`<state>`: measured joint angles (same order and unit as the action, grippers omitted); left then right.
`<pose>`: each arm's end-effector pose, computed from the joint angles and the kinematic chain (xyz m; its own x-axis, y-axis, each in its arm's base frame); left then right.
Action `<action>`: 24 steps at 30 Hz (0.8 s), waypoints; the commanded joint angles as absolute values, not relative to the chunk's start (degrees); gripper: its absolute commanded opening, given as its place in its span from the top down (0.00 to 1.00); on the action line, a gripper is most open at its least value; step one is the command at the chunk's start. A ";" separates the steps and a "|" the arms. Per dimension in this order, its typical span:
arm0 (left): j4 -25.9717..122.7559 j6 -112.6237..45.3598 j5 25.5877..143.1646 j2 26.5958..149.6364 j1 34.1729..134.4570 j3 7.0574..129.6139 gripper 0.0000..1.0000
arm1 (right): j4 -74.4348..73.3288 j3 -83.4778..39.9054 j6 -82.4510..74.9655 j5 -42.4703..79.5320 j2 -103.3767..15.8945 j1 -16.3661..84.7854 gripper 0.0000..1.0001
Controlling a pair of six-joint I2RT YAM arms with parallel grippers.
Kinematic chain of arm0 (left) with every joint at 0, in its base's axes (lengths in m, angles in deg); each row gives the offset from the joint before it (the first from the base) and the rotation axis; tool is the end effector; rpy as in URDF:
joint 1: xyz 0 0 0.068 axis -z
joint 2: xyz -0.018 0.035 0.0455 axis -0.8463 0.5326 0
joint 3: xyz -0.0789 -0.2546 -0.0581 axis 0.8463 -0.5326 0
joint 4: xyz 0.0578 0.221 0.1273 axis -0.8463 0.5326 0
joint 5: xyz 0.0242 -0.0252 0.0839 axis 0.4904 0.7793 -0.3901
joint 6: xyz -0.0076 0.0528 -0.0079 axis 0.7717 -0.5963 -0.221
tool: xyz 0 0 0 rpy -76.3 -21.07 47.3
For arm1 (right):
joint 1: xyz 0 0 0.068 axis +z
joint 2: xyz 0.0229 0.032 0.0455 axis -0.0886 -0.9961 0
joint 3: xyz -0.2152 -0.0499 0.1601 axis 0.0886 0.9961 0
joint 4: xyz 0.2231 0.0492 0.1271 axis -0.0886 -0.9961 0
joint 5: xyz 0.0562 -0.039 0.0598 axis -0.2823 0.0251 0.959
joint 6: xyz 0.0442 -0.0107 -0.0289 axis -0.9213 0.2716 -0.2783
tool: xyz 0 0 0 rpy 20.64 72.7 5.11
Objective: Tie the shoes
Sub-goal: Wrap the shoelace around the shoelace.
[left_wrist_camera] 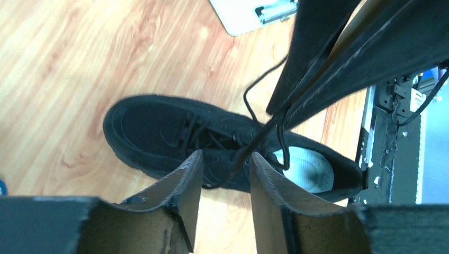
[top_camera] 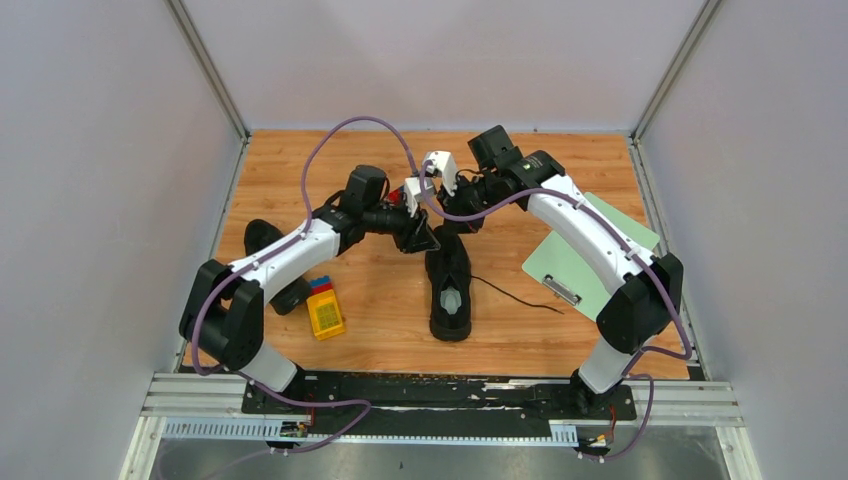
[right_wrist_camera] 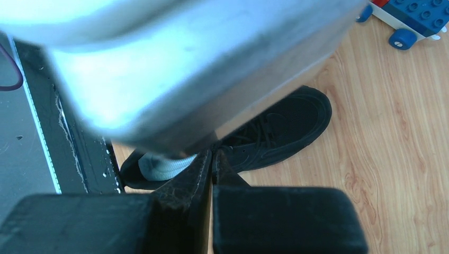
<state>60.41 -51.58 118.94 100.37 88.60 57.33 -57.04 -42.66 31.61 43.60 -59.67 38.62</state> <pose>0.2761 -0.1928 0.2622 -0.4130 0.3408 -0.8446 0.8967 0.3142 -0.3117 0.2839 0.2113 0.3457 -0.2807 -0.6684 -0.6888 -0.9567 0.2526 0.1447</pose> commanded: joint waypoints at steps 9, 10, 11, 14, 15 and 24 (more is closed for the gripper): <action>54.76 -50.04 125.71 100.80 88.36 58.28 1.00 | -57.08 -44.85 29.29 44.42 -59.86 38.23 0.93; 55.44 -50.37 125.21 100.01 88.17 57.95 1.00 | -57.08 -44.49 29.01 44.58 -59.72 38.15 0.85; 56.61 -50.43 124.96 99.60 88.07 57.77 1.00 | -57.00 -43.98 28.67 45.23 -59.64 38.07 0.77; 58.01 -49.58 123.98 97.98 87.65 56.62 1.00 | -56.38 -42.06 27.10 47.79 -59.34 37.95 0.62; 58.18 -49.20 123.70 97.75 87.59 56.13 1.00 | -56.19 -41.51 26.54 48.67 -59.46 37.95 0.60; 57.18 -46.20 123.10 96.05 86.79 53.71 1.00 | -53.70 -37.96 23.99 52.31 -60.89 37.95 0.58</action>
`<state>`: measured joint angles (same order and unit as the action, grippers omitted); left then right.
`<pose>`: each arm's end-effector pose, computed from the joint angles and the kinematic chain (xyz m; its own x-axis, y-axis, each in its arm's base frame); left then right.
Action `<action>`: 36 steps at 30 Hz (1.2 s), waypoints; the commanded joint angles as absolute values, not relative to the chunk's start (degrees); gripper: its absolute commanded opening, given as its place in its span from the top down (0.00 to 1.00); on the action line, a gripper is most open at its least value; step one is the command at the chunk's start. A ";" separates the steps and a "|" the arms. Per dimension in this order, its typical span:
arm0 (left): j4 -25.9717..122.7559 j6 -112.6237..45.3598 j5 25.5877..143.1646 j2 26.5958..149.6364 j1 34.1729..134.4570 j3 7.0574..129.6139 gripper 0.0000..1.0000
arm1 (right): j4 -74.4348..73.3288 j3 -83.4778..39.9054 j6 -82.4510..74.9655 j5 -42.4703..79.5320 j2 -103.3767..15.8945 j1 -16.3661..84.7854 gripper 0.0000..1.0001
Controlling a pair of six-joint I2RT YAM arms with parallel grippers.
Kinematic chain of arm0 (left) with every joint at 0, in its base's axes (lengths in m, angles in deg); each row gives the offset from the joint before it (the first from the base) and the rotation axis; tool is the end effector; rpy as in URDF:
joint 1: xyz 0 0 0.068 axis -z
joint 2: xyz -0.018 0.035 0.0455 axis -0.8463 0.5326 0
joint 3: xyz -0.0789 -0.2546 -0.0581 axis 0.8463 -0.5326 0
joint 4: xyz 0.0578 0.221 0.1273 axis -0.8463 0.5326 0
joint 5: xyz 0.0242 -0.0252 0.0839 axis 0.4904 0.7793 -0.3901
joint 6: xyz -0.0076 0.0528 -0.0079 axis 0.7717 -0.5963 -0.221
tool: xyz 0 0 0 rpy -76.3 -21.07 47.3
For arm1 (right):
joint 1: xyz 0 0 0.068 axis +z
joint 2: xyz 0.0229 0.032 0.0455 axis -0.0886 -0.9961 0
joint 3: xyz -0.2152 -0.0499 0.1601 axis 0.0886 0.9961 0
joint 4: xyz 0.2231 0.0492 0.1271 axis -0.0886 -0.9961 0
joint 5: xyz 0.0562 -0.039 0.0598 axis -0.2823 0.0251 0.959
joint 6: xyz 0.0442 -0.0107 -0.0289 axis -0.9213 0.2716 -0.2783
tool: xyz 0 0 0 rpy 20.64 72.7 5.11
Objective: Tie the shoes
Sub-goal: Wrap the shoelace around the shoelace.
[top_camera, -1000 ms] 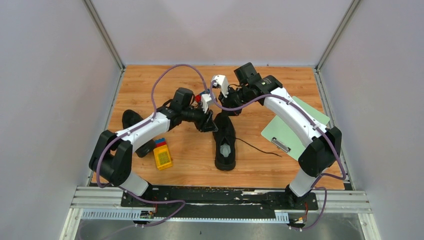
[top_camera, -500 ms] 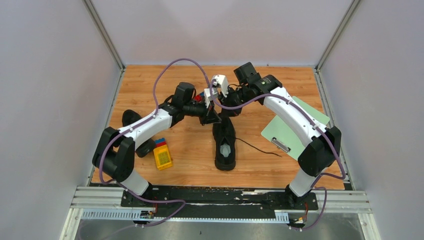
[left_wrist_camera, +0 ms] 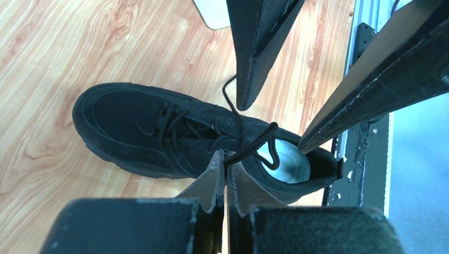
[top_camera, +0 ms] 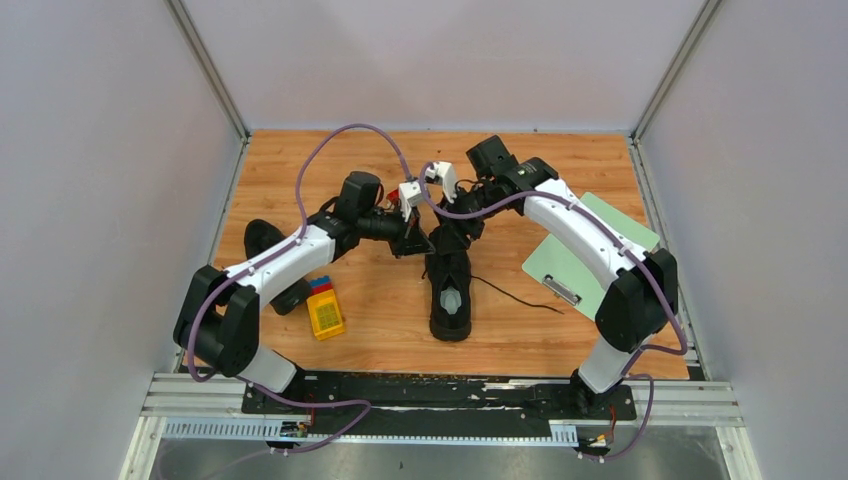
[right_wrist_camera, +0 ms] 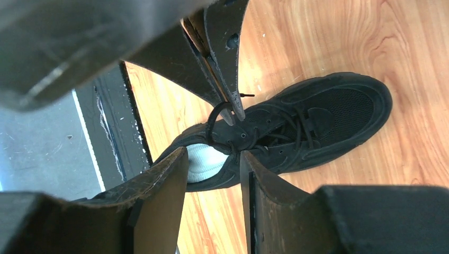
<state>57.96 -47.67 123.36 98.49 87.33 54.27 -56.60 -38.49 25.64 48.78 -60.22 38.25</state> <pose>0.2705 -0.1833 0.2596 -0.4636 0.2960 -0.8351 0.8777 0.2825 -0.3871 0.2829 0.2110 0.3227 -0.4229 -0.6382 -0.6433 -0.9058 0.2785 0.3192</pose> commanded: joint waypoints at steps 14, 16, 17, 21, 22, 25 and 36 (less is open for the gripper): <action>56.44 -44.82 124.08 96.12 86.65 53.60 1.00 | -51.78 -40.57 21.83 54.46 -63.13 37.96 0.84; 56.51 -44.71 124.17 96.07 86.56 53.78 1.00 | -51.60 -41.01 21.71 53.42 -63.49 37.95 0.91; 56.54 -44.63 124.23 96.04 86.56 53.85 1.00 | -51.62 -41.09 21.70 52.75 -63.62 37.95 0.95; 57.58 -45.02 123.75 95.91 86.05 54.06 1.00 | -51.68 -41.34 22.49 51.78 -63.06 37.66 1.00; 58.00 -45.12 123.42 95.76 85.81 54.01 1.00 | -51.74 -41.46 22.96 51.70 -62.58 37.62 1.00; 61.20 -47.89 122.35 95.41 85.54 53.72 1.00 | -52.14 -41.30 25.49 50.30 -60.85 37.44 1.00; 58.11 -46.00 125.57 98.77 87.93 51.37 1.00 | -52.21 -42.43 27.36 48.47 -57.93 37.40 1.00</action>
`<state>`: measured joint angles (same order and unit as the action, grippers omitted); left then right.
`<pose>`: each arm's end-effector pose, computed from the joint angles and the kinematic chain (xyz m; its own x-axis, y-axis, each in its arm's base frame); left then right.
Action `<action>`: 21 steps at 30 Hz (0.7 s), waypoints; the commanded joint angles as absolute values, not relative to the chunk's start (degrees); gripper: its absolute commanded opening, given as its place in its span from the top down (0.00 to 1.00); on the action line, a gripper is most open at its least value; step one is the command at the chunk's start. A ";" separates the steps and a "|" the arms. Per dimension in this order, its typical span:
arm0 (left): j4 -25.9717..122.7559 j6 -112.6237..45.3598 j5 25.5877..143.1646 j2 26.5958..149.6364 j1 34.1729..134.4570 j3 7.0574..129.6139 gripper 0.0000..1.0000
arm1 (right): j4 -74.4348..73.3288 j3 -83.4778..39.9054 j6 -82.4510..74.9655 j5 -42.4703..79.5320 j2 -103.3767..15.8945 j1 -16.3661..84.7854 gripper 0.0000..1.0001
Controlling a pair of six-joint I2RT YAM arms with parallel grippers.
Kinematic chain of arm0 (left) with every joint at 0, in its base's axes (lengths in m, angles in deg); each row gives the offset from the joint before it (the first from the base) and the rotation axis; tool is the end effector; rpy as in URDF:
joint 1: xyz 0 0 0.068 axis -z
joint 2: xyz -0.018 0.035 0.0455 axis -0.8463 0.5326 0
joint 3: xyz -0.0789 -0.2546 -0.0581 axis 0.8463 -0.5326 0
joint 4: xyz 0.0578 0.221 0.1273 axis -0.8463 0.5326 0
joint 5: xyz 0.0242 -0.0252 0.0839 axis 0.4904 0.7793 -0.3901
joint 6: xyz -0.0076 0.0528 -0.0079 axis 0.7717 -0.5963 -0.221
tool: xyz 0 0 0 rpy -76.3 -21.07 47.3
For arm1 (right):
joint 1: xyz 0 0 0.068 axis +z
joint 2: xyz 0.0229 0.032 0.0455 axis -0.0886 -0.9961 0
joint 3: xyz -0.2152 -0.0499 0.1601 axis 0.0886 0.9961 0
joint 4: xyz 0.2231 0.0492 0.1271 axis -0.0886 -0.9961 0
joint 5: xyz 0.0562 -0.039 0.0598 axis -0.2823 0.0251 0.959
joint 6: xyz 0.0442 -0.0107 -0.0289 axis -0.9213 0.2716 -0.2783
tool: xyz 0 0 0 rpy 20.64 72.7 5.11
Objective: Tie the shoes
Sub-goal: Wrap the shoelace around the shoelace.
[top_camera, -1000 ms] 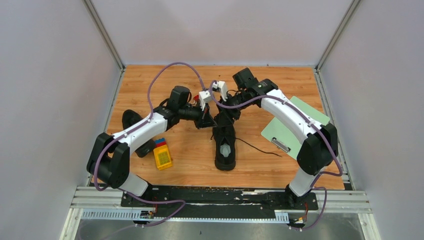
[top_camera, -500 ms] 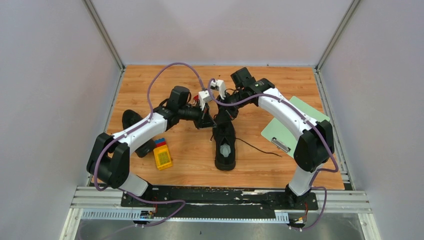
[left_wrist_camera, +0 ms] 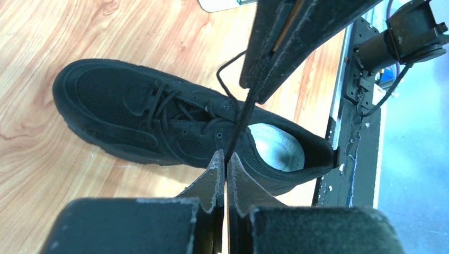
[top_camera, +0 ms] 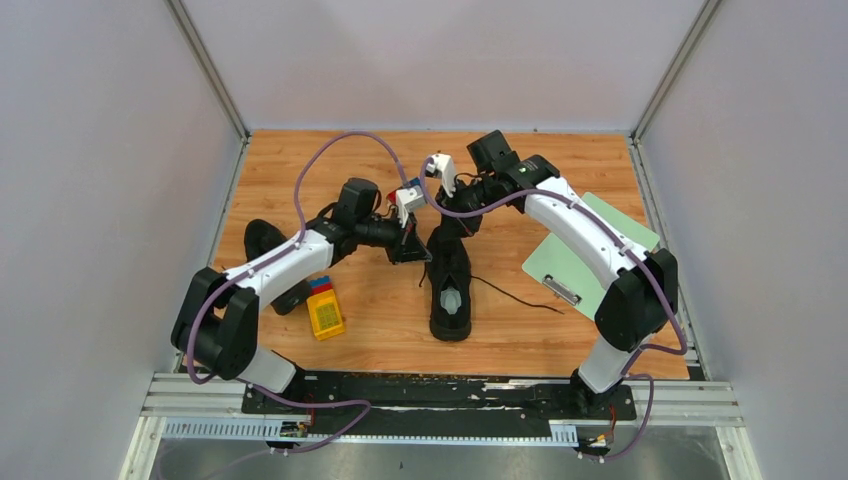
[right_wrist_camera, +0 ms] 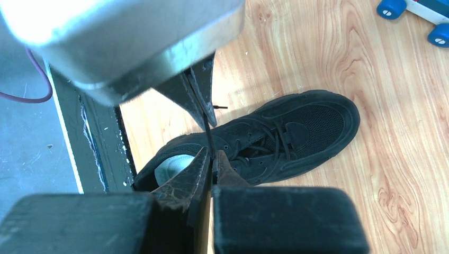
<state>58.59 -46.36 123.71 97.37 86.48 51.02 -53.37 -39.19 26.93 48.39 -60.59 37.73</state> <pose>0.2639 -0.1743 0.2464 -0.5221 0.3009 -0.7980 0.8454 0.3062 -0.4377 0.2908 0.2121 0.3269 -0.3732 -0.6202 -0.6900 -0.9275 0.2674 0.2613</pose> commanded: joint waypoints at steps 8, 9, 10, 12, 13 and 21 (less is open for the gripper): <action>55.61 -42.76 127.87 102.07 89.10 52.59 0.99 | -52.51 -42.13 25.27 47.65 -58.45 37.10 1.00; 55.16 -41.79 127.53 102.11 89.08 52.46 0.96 | -52.58 -42.04 24.81 47.61 -58.53 36.96 1.00; 53.90 -41.08 127.09 102.01 89.05 51.94 0.88 | -52.60 -41.90 24.33 47.63 -58.56 36.77 1.00; 51.38 -38.09 125.20 101.49 88.98 50.65 0.78 | -52.56 -41.36 23.47 47.74 -58.67 36.35 1.00; 49.84 -36.25 124.64 100.98 88.94 50.13 0.75 | -52.58 -41.12 23.20 47.72 -58.73 36.15 1.00; 36.62 -27.40 121.95 100.13 88.92 45.59 0.61 | -52.43 -42.51 19.33 47.77 -61.29 33.81 1.00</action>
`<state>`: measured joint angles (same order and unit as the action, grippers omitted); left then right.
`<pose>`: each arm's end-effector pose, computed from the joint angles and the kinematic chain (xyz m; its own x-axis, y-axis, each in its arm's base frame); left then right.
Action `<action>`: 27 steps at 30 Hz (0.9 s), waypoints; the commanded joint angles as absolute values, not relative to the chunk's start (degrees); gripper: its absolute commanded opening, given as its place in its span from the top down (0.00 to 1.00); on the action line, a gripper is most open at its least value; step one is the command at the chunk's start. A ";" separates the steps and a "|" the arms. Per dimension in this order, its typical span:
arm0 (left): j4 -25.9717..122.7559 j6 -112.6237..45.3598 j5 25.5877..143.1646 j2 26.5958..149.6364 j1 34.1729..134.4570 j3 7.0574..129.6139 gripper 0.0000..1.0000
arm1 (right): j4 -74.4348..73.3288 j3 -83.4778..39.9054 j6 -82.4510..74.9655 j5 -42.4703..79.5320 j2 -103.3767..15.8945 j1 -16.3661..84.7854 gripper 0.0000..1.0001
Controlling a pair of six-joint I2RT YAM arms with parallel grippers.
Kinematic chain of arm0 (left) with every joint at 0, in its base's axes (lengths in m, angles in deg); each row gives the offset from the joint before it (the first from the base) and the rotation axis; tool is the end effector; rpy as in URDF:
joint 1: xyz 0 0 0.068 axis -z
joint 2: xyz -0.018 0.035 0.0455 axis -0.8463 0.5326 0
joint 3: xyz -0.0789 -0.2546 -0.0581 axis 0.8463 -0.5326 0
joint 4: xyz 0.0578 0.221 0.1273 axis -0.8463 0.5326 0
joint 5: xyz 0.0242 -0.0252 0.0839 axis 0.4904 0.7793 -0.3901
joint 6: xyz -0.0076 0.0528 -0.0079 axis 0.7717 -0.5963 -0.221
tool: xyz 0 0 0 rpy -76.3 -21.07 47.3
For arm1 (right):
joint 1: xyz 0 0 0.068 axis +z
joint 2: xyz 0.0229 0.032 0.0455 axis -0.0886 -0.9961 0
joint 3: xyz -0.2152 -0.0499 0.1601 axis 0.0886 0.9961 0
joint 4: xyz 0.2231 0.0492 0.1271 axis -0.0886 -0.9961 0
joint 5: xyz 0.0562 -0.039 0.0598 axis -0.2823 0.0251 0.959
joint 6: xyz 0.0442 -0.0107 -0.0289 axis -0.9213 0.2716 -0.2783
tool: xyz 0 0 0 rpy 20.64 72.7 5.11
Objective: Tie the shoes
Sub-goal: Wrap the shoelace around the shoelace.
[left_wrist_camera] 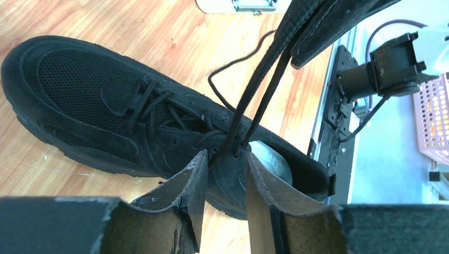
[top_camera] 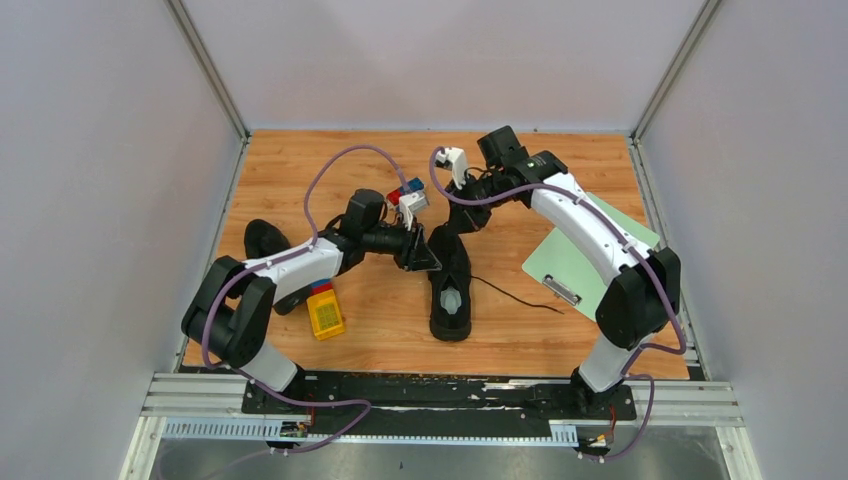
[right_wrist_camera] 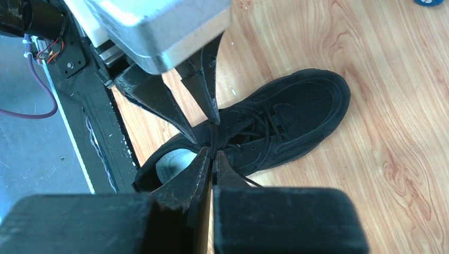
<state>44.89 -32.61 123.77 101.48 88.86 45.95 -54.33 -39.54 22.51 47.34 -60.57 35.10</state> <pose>0.2643 -0.1899 0.2160 -0.6511 0.2205 -0.7262 0.7522 0.3145 -0.5790 0.2996 0.1975 0.3277 -0.4768 -0.5846 -0.6564 -0.8768 0.3694 0.3079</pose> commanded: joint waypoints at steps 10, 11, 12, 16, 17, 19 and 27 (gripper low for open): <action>25.57 -17.64 120.08 103.75 89.19 44.08 0.60 | -51.66 -42.84 15.66 49.69 -62.72 32.26 1.00; 25.83 -17.72 119.90 103.71 89.19 44.16 0.59 | -51.60 -42.76 15.34 50.00 -62.88 31.99 1.00; 25.81 -17.73 119.65 103.75 89.17 44.22 0.59 | -51.43 -42.67 14.91 50.28 -63.05 31.72 1.00; 25.99 -17.99 118.81 104.23 89.55 44.51 0.60 | -50.89 -43.11 13.36 51.15 -64.02 30.97 1.00; 26.90 -18.29 118.47 104.22 89.59 44.60 0.60 | -50.79 -43.16 13.16 51.22 -64.19 30.88 1.00; 28.69 -19.24 117.54 104.02 89.97 45.23 0.60 | -50.63 -43.22 12.93 51.29 -64.18 30.93 1.00; 51.68 -29.57 106.81 100.84 90.13 51.80 0.56 | -50.32 -42.90 12.28 50.62 -63.67 30.85 1.00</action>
